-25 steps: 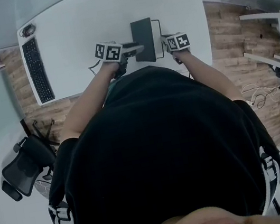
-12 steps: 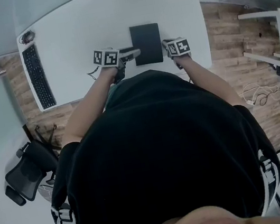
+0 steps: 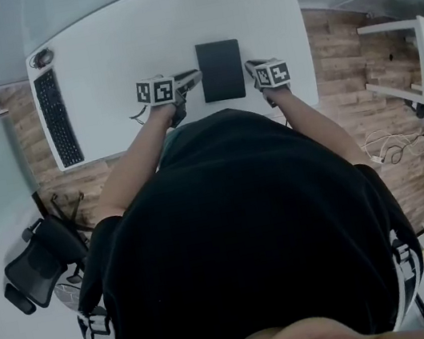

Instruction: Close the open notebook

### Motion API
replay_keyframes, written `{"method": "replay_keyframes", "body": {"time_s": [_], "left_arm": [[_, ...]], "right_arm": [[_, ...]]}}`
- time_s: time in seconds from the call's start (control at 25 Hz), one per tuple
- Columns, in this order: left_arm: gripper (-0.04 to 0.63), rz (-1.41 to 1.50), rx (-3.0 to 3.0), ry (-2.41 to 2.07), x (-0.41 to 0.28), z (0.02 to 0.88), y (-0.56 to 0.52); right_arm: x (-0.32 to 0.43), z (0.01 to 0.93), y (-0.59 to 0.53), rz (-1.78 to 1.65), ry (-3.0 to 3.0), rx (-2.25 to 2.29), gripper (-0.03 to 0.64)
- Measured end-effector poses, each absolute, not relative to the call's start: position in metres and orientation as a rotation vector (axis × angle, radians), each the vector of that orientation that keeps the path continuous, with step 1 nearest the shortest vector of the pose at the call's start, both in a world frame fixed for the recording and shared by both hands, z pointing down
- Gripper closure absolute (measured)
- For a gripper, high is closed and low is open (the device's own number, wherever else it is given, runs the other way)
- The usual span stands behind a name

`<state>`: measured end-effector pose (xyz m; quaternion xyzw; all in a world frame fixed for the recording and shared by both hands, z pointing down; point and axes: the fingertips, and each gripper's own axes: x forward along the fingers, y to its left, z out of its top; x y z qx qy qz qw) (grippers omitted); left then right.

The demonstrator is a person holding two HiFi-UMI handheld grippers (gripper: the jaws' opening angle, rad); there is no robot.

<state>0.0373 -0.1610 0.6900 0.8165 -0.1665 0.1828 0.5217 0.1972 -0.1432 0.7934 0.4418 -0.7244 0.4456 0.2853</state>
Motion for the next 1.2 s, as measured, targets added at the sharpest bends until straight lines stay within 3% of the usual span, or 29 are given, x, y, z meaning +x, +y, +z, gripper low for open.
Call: {"method": "replay_keyframes", "body": {"time_s": [0.32,1.2], "left_arm": [[0.554,0.440,1.998,-0.537,0.007,0.684,-0.175],[0.563,0.351,2.135,-0.659,-0.016,0.644,-0.166]], "right_arm": [[0.188,0.759,-0.148,1.118,-2.014,1.209,0.574],[0.202,0.680,-0.156,0.817,-2.174,1.407,0.580]]}}
